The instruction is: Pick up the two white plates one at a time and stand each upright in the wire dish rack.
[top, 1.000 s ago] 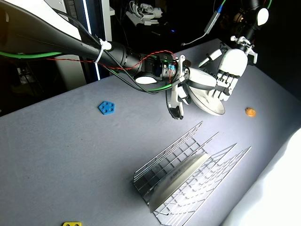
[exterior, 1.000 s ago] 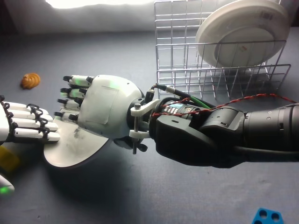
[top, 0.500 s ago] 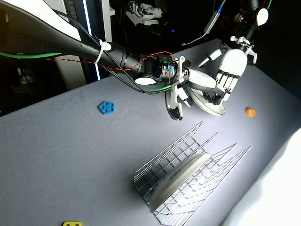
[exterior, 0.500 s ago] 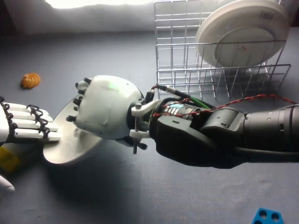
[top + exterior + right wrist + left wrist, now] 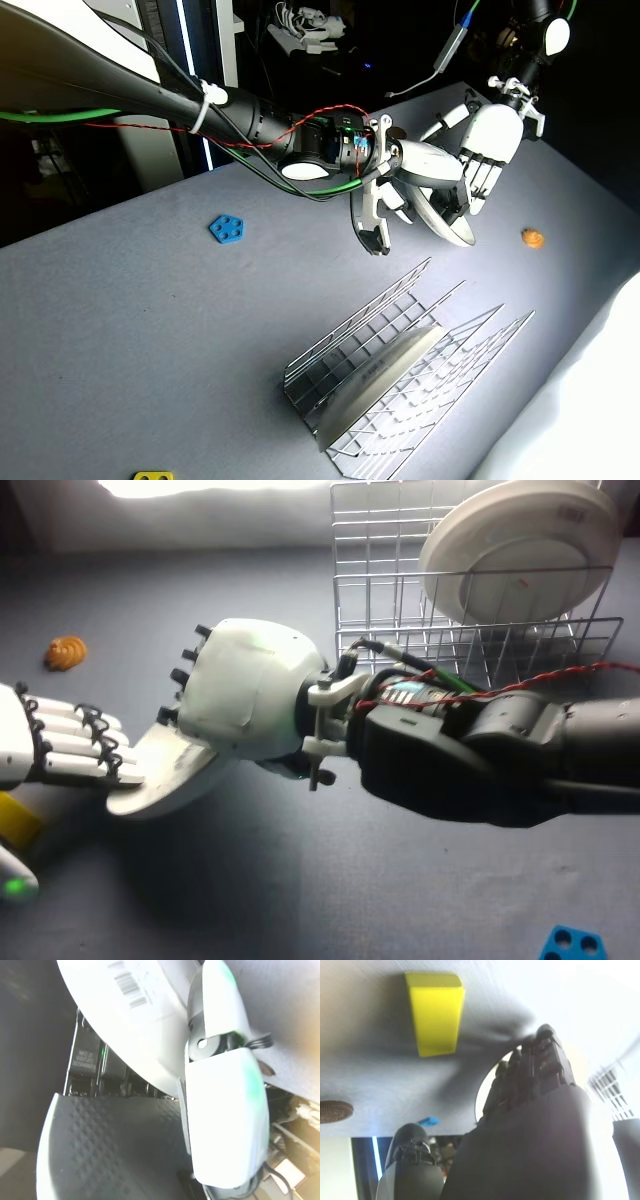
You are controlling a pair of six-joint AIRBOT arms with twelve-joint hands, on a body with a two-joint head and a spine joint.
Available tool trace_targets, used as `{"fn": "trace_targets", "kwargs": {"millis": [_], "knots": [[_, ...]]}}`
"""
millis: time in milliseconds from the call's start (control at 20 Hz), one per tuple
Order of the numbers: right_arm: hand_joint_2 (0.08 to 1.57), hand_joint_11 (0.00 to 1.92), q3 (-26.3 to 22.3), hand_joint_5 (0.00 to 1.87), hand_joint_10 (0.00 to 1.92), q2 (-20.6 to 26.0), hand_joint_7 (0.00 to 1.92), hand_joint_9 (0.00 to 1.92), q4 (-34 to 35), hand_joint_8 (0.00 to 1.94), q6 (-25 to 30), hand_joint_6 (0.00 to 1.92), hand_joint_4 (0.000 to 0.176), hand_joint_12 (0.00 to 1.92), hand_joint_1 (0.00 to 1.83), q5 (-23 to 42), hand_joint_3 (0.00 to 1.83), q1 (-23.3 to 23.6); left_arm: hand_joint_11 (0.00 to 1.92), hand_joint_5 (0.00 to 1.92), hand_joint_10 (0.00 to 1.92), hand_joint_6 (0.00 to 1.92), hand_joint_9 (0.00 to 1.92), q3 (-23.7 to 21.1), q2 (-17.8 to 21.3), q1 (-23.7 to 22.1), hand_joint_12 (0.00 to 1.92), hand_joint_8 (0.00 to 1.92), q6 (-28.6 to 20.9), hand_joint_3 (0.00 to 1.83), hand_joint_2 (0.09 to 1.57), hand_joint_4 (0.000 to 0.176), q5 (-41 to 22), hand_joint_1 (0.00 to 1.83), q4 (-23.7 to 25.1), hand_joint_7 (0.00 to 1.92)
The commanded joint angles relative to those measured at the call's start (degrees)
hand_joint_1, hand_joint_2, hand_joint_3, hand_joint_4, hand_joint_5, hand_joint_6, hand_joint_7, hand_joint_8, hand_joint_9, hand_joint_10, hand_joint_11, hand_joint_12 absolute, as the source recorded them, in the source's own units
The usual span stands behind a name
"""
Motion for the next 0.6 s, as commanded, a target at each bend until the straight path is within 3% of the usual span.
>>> {"fn": "trace_targets", "kwargs": {"millis": [0,250,550], "knots": [[1.08,0.82,-0.5,1.02,1.10,0.5,1.05,0.95,-1.1,0.83,0.0,0.90,0.000,1.09,1.38,5.4,0.00,1.2,0.00,0.00,0.00,0.00,0.00,0.0,1.1,-1.1,0.00,0.00,-0.5,0.00,1.04,0.000,-2.4,0.00,-3.4,0.00],[1.07,0.80,-4.9,1.05,1.08,4.0,1.06,0.97,-1.0,0.78,0.3,0.87,0.000,1.09,1.38,5.1,0.00,3.4,0.00,0.00,0.00,0.00,0.00,-1.1,3.1,-6.4,0.00,0.00,-2.8,0.00,1.04,0.000,-4.2,0.00,-3.4,0.00],[1.08,0.79,-9.6,1.03,1.10,7.4,1.05,0.94,0.7,0.79,0.3,0.92,0.000,1.10,1.38,4.3,0.00,6.6,0.00,0.00,0.00,0.00,0.00,-2.3,4.8,-9.2,0.00,0.00,-6.1,0.00,1.04,0.000,-5.8,0.00,-3.4,0.00]]}}
